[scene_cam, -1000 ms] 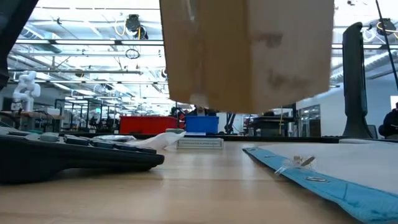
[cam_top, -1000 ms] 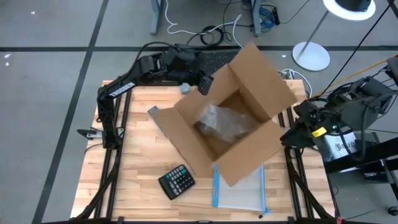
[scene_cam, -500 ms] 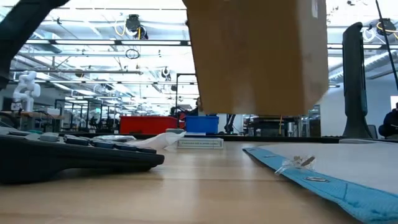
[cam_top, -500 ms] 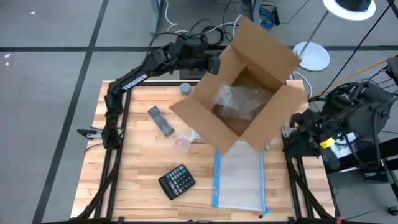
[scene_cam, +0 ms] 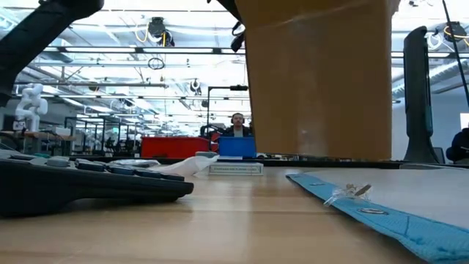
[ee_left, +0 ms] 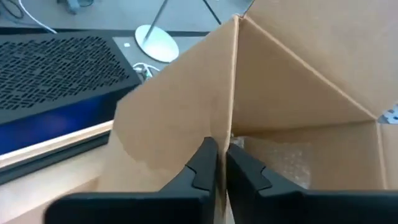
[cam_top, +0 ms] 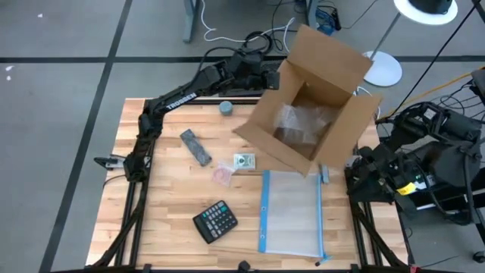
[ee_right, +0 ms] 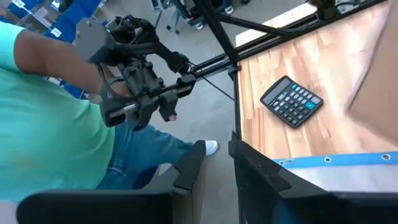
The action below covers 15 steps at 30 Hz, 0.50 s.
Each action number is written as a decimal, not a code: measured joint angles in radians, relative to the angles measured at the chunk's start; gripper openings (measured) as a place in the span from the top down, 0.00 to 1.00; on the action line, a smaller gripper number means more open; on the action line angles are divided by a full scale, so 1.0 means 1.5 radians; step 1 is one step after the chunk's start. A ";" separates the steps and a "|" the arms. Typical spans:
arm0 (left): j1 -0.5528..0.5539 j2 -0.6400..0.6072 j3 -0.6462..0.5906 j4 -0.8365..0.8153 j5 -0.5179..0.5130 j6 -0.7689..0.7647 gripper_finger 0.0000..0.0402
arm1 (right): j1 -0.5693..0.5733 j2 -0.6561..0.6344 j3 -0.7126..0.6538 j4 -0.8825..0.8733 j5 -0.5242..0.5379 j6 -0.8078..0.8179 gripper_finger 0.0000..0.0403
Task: Unpack boxes
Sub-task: Move the cardboard box to the top right of the table, then move the scented candle to the center of the table
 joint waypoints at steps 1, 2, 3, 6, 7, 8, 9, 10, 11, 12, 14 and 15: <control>0.003 0.000 0.000 -0.002 0.008 -0.003 0.90 | 0.002 0.000 0.000 0.000 0.001 -0.001 0.81; 0.005 0.000 0.000 -0.004 0.020 -0.004 0.88 | 0.001 -0.001 0.000 -0.001 0.002 -0.002 0.81; 0.008 0.000 0.000 -0.007 0.033 -0.006 0.86 | 0.001 -0.001 0.000 -0.005 0.003 -0.003 0.81; 0.015 0.001 0.001 -0.020 0.058 -0.027 0.80 | 0.001 -0.005 0.000 -0.012 0.004 -0.005 0.81; 0.016 0.001 0.001 -0.031 0.061 -0.038 0.79 | 0.001 -0.006 0.000 -0.013 0.005 -0.008 0.81; 0.017 0.001 0.001 -0.039 0.068 -0.047 0.77 | 0.001 -0.008 0.000 -0.012 0.006 -0.011 0.81; 0.018 0.002 0.001 -0.046 0.077 -0.055 0.76 | 0.001 -0.009 0.000 -0.010 0.012 -0.016 0.81; 0.019 0.003 0.001 -0.051 0.082 -0.057 0.75 | 0.001 -0.010 0.000 -0.005 0.018 -0.021 0.81; 0.020 0.003 0.001 -0.054 0.084 -0.057 0.74 | 0.001 -0.011 0.000 0.002 0.023 -0.029 0.81; 0.020 0.003 0.001 -0.054 0.086 -0.057 0.73 | 0.001 -0.012 0.000 0.008 0.028 -0.036 0.81; 0.021 0.003 0.001 -0.054 0.105 -0.060 0.72 | 0.001 -0.013 0.000 0.014 0.035 -0.045 0.81; 0.021 0.003 0.001 -0.055 0.117 -0.066 0.71 | 0.001 -0.013 0.000 0.014 0.035 -0.046 0.81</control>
